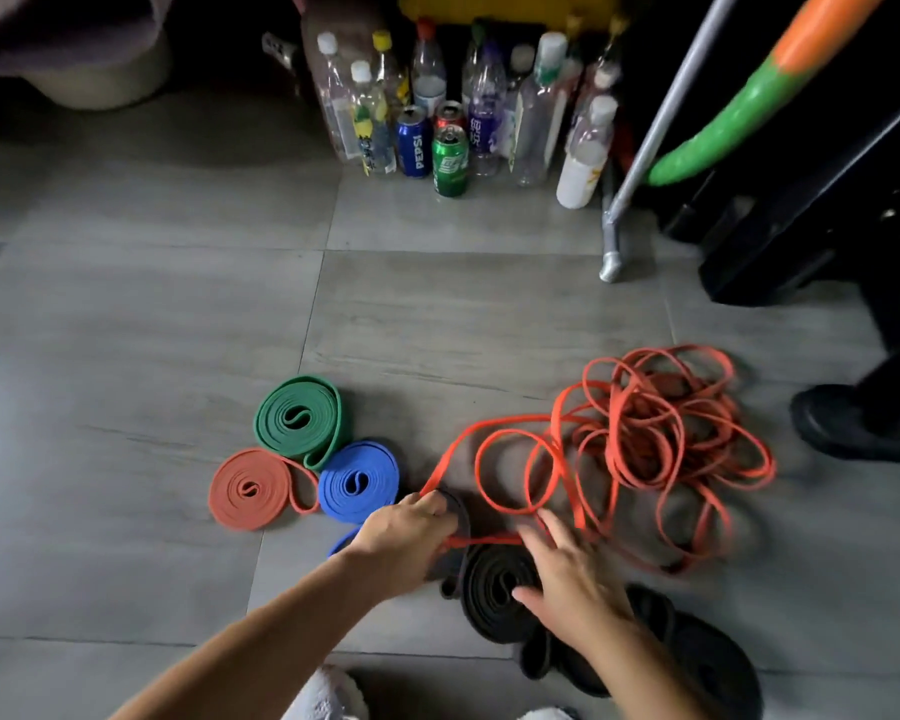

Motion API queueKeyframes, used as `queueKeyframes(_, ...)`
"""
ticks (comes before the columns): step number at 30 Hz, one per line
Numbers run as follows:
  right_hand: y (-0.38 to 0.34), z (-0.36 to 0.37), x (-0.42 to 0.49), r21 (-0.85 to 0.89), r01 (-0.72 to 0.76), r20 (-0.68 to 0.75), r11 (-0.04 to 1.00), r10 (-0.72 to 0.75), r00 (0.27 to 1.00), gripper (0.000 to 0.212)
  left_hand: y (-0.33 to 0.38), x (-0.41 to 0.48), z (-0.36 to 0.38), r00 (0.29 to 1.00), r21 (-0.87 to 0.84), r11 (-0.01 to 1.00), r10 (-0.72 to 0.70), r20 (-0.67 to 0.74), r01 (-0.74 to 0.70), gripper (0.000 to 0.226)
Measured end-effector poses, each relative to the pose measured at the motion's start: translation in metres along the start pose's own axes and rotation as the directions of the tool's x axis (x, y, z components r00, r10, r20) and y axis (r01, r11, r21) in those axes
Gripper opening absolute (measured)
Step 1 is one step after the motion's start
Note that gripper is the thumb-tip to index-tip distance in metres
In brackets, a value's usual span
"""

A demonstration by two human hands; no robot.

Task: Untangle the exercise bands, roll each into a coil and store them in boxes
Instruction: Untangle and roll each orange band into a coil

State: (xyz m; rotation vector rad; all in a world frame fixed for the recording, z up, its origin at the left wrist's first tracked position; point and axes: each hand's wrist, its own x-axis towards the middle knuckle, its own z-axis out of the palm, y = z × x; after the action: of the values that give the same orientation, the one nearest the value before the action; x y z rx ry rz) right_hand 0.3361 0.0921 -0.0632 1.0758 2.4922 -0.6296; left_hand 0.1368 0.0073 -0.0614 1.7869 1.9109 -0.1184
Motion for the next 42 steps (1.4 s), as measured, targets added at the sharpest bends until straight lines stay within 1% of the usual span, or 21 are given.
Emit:
queueKeyframes(2, -0.009, -0.025, 0.0, 0.096, 0.015, -0.036, 0.995, -0.012, 0.999, 0.093, 0.013, 0.0, -0.027, 0.985, -0.164, 0.985, 0.024, -0.17, -0.052, 0.023)
queueKeyframes(4, -0.021, -0.061, 0.002, 0.2, 0.066, -0.077, 0.978, -0.052, 0.996, 0.1, 0.03, -0.004, -0.064, 0.95, -0.261, 0.952, 0.079, -0.303, -0.162, 0.023)
queueKeyframes(5, -0.025, -0.081, 0.004, 0.231, 0.084, -0.093, 0.969, -0.064, 0.994, 0.095, 0.039, -0.008, -0.084, 0.931, -0.293, 0.931, 0.105, -0.35, -0.215, 0.023)
queueKeyframes(6, -0.028, -0.102, 0.005, 0.256, 0.091, -0.106, 0.962, -0.066, 0.992, 0.082, 0.048, -0.012, -0.104, 0.913, -0.326, 0.911, 0.112, -0.392, -0.251, 0.022)
queueKeyframes(8, -0.032, -0.144, 0.0, 0.321, 0.095, -0.131, 0.942, -0.055, 0.99, 0.044, 0.064, -0.023, -0.147, 0.888, -0.429, 0.862, 0.053, -0.457, -0.272, 0.015)
queueKeyframes(9, -0.032, -0.161, -0.007, 0.376, 0.087, -0.157, 0.923, -0.029, 0.987, 0.031, 0.072, -0.03, -0.166, 0.888, -0.497, 0.825, 0.011, -0.46, -0.267, 0.012)
queueKeyframes(10, -0.032, -0.177, -0.016, 0.448, 0.079, -0.19, 0.89, 0.009, 0.982, 0.026, 0.08, -0.037, -0.186, 0.894, -0.568, 0.782, -0.03, -0.446, -0.257, 0.012)
queueKeyframes(12, -0.031, -0.207, -0.037, 0.57, 0.105, -0.255, 0.815, 0.053, 0.966, 0.032, 0.097, -0.054, -0.222, 0.907, -0.701, 0.667, -0.089, -0.412, -0.253, 0.014)
queueKeyframes(13, -0.033, -0.219, -0.049, 0.594, 0.134, -0.282, 0.793, 0.049, 0.958, 0.035, 0.106, -0.063, -0.239, 0.907, -0.754, 0.6, -0.109, -0.408, -0.267, 0.014)
queueKeyframes(14, -0.035, -0.231, -0.06, 0.586, 0.163, -0.306, 0.794, 0.03, 0.951, 0.033, 0.114, -0.073, -0.256, 0.899, -0.792, 0.537, -0.128, -0.418, -0.292, 0.013)
queueKeyframes(17, -0.036, -0.254, -0.09, 0.465, 0.196, -0.397, 0.863, 0.006, 0.918, 0.02, 0.134, -0.105, -0.302, 0.854, -0.836, 0.38, -0.182, -0.487, -0.396, 0.014)
queueKeyframes(21, -0.031, -0.265, -0.124, 0.499, 0.162, -0.484, 0.851, 0.119, 0.867, 0.022, 0.155, -0.144, -0.343, 0.781, -0.814, 0.236, -0.239, -0.578, -0.53, 0.01)
queueKeyframes(23, -0.029, -0.27, -0.139, 0.474, 0.144, -0.499, 0.869, 0.13, 0.857, 0.022, 0.163, -0.162, -0.356, 0.748, -0.8, 0.194, -0.285, -0.6, -0.568, 0.01)
queueKeyframes(25, -0.035, -0.284, -0.151, 0.468, 0.191, -0.535, 0.863, 0.104, 0.839, 0.019, 0.168, -0.179, -0.365, 0.722, -0.786, 0.205, -0.311, -0.617, -0.583, 0.011)
queueKeyframes(26, -0.04, -0.294, -0.157, 0.502, 0.236, -0.555, 0.832, 0.101, 0.825, 0.016, 0.17, -0.186, -0.37, 0.71, -0.781, 0.227, -0.327, -0.624, -0.582, 0.011)
queueKeyframes(28, -0.055, -0.316, -0.169, 0.611, 0.351, -0.586, 0.71, 0.107, 0.803, 0.011, 0.173, -0.2, -0.376, 0.692, -0.782, 0.29, -0.366, -0.623, -0.551, 0.01)
queueKeyframes(30, -0.072, -0.336, -0.182, 0.667, 0.458, -0.617, 0.588, 0.09, 0.782, 0.013, 0.176, -0.215, -0.379, 0.682, -0.79, 0.336, -0.399, -0.613, -0.514, 0.009)
queueKeyframes(31, -0.08, -0.343, -0.189, 0.669, 0.485, -0.626, 0.563, 0.076, 0.776, 0.015, 0.177, -0.224, -0.381, 0.675, -0.787, 0.36, -0.407, -0.616, -0.501, 0.009)
queueKeyframes(33, -0.097, -0.354, -0.202, 0.649, 0.512, -0.64, 0.564, 0.04, 0.767, 0.016, 0.178, -0.242, -0.386, 0.646, -0.768, 0.397, -0.417, -0.639, -0.504, 0.011)
queueKeyframes(37, -0.131, -0.372, -0.223, 0.611, 0.602, -0.682, 0.514, -0.044, 0.73, 0.018, 0.177, -0.283, -0.41, 0.528, -0.701, 0.451, -0.462, -0.713, -0.552, 0.012)
queueKeyframes(42, -0.165, -0.391, -0.252, 0.603, 0.692, -0.714, 0.396, -0.118, 0.69, 0.026, 0.172, -0.327, -0.43, 0.486, -0.674, 0.449, -0.471, -0.736, -0.586, 0.013)
